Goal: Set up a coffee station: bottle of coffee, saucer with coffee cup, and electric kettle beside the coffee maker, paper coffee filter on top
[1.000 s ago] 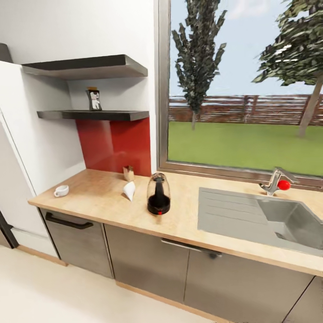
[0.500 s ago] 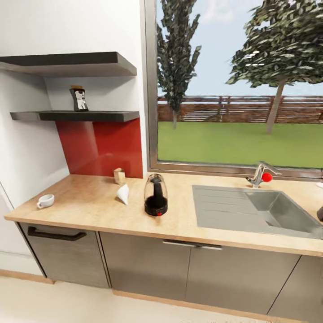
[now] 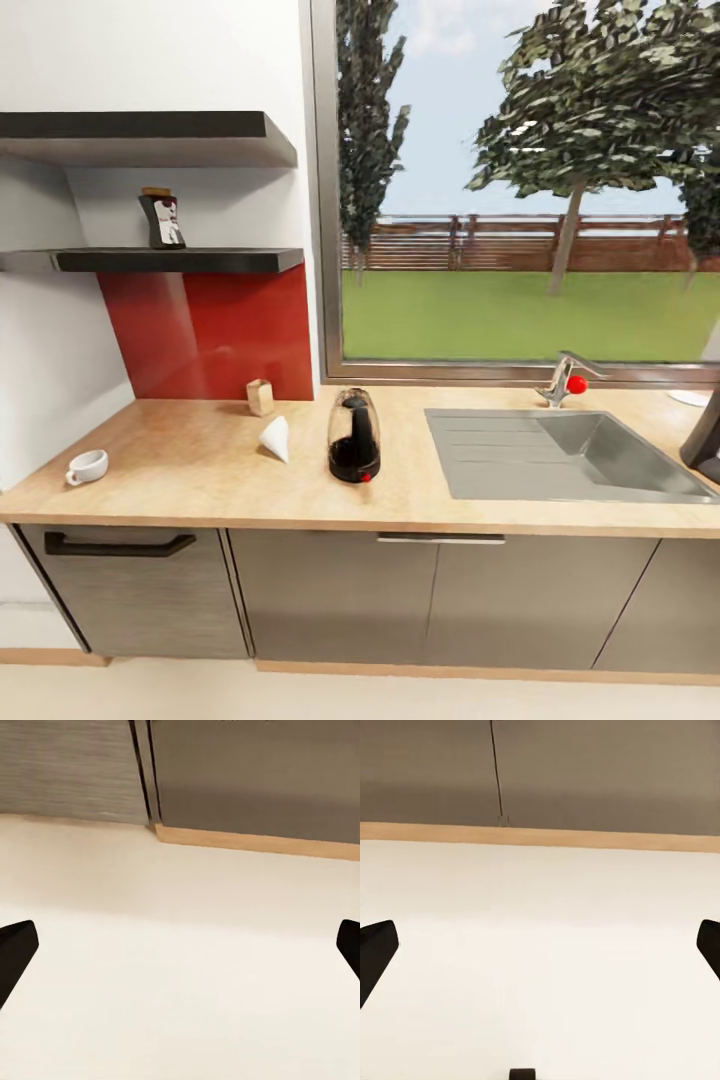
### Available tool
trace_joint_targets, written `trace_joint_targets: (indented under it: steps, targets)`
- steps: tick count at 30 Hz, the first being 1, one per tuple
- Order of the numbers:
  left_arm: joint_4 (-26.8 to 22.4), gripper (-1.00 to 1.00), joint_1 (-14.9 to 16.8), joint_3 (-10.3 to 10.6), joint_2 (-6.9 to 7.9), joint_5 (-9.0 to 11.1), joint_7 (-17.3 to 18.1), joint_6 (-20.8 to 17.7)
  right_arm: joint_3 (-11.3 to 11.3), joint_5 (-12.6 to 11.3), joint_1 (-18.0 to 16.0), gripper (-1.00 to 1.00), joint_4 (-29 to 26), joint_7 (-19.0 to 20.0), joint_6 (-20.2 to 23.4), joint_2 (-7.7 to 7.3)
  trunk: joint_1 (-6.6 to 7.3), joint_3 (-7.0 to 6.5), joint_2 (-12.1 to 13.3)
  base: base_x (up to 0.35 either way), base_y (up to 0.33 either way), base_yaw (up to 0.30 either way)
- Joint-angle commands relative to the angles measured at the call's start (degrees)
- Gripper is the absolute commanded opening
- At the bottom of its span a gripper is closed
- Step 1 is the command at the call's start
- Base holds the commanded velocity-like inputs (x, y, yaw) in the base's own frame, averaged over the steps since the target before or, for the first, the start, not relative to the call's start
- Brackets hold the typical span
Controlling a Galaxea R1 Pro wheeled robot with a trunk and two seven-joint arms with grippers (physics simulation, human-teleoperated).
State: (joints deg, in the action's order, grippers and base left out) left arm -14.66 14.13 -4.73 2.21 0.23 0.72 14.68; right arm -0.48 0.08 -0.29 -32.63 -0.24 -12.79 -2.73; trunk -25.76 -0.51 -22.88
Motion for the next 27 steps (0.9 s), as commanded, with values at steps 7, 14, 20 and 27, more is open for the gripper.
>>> trace_joint_targets:
  steps: [7, 14, 20, 27]
  targets:
    - [0.1, 1.00, 0.0, -0.2, -0.01, 0.0, 0.1, 0.2, 0.0, 0.0, 0.0, 1.00, -0.1, 0.0, -0.2, -0.03, -0.02, 0.02, 0.0, 0.000, 0.337, -0.003]
    - [0.1, 1.00, 0.0, -0.2, -0.01, -0.1, 0.1, 0.2, -0.1, -0.1, 0.0, 1.00, -0.2, 0.0, -0.2, 0.00, -0.02, 0.02, 0.0, 0.000, 0.337, 0.000]
    - [0.1, 1.00, 0.0, -0.2, -0.01, -0.1, 0.1, 0.2, -0.1, 0.0, 0.0, 1.00, -0.2, 0.1, -0.2, 0.01, -0.02, 0.02, 0.0, 0.000, 0.333, 0.000]
    - [0.1, 1.00, 0.0, -0.2, -0.01, -0.1, 0.1, 0.2, -0.1, 0.0, 0.0, 1.00, -0.1, 0.0, -0.2, 0.01, -0.02, -0.07, 0.0, 0.000, 0.320, -0.072]
